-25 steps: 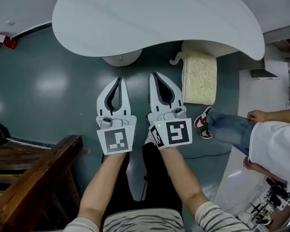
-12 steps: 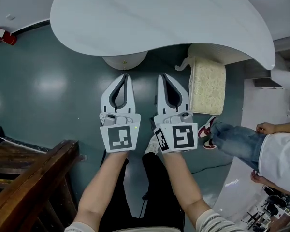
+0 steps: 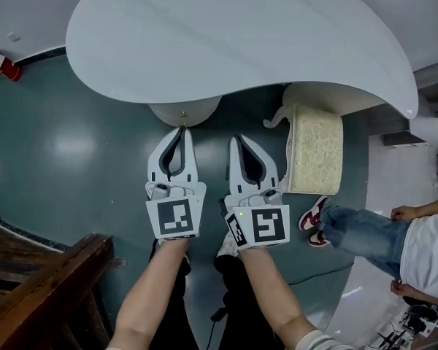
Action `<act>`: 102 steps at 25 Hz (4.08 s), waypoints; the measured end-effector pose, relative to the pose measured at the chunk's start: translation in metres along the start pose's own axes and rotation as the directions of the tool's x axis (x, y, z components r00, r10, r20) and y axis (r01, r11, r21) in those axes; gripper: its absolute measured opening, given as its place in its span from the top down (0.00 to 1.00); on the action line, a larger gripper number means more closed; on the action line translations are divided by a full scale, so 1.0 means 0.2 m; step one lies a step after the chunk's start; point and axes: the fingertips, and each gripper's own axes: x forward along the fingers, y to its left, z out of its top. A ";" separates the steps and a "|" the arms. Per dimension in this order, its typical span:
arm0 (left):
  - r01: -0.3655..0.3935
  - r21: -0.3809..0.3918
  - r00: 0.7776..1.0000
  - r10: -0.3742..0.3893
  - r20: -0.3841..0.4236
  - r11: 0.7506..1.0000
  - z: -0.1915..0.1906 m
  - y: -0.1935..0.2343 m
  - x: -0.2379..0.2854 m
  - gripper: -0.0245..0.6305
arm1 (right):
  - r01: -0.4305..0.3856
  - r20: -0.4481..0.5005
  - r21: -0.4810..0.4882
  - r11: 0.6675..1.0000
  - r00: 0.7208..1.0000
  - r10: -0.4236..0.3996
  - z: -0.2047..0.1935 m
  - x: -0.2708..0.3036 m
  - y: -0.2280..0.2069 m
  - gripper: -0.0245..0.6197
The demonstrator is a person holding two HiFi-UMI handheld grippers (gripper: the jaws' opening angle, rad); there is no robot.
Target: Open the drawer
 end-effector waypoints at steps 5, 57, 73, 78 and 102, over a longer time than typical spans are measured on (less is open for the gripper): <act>-0.012 0.007 1.000 0.012 0.007 1.000 -0.08 0.01 0.06 0.96 | 0.001 0.007 -0.006 1.000 1.000 -0.001 -0.05 0.01 0.00 0.95; -0.184 0.122 0.983 0.185 0.003 0.975 -0.55 0.21 0.54 0.81 | -0.018 0.007 -0.046 0.999 1.000 0.018 -0.34 0.20 -0.15 0.96; -0.156 0.115 0.987 0.159 -0.016 0.981 -0.56 0.18 0.48 0.81 | 0.015 -0.017 -0.029 0.999 1.000 -0.016 -0.30 0.15 -0.14 0.95; -0.138 0.095 0.990 0.141 -0.020 0.986 -0.59 0.14 0.36 0.81 | 0.019 -0.028 -0.018 1.000 0.999 -0.020 -0.26 0.13 -0.12 0.96; -0.086 0.067 0.988 0.094 -0.124 0.994 -0.65 0.04 0.07 0.81 | -0.002 -0.121 0.001 1.000 0.993 0.002 -0.20 -0.09 -0.02 0.96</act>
